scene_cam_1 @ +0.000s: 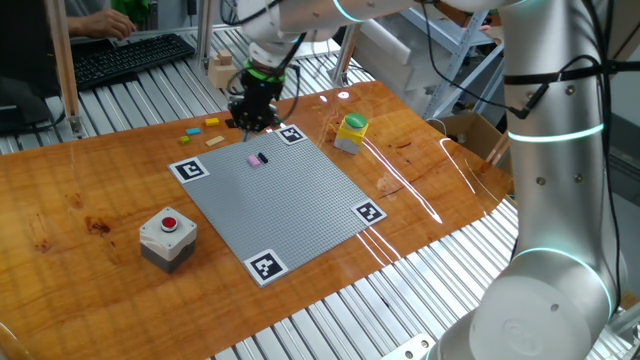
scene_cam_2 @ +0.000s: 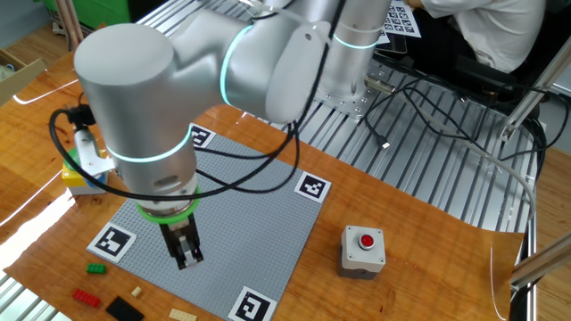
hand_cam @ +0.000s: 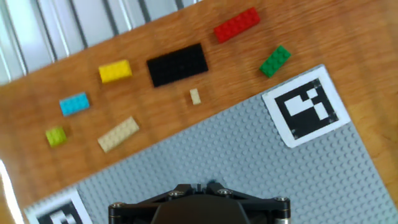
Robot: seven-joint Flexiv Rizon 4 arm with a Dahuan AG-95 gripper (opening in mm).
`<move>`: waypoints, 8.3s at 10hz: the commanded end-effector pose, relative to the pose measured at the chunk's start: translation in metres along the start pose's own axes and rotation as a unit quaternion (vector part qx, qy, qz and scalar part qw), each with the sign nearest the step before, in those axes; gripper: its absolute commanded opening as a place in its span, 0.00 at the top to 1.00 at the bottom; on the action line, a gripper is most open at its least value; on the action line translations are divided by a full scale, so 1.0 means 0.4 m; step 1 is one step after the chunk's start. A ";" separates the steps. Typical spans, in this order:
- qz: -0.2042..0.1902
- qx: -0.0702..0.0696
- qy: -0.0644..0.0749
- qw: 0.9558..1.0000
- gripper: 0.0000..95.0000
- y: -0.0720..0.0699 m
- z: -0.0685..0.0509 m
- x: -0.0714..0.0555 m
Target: Build with small Lego blocks
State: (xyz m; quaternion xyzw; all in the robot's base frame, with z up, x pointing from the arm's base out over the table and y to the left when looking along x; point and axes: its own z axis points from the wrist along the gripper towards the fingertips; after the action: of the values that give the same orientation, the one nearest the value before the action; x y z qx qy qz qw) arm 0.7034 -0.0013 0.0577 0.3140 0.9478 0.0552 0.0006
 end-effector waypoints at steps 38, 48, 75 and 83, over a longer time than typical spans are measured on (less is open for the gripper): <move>0.285 0.038 -0.039 0.957 1.00 0.243 0.023 0.007; 0.282 0.016 -0.027 0.959 1.00 0.243 0.023 0.007; 0.382 -0.008 -0.041 0.923 0.60 0.309 0.091 -0.029; 0.407 -0.024 -0.047 0.912 0.60 0.320 0.127 -0.037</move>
State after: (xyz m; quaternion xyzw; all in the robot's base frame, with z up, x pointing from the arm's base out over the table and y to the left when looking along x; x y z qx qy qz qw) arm 0.7936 0.0975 0.0190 0.6747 0.7351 0.0587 0.0317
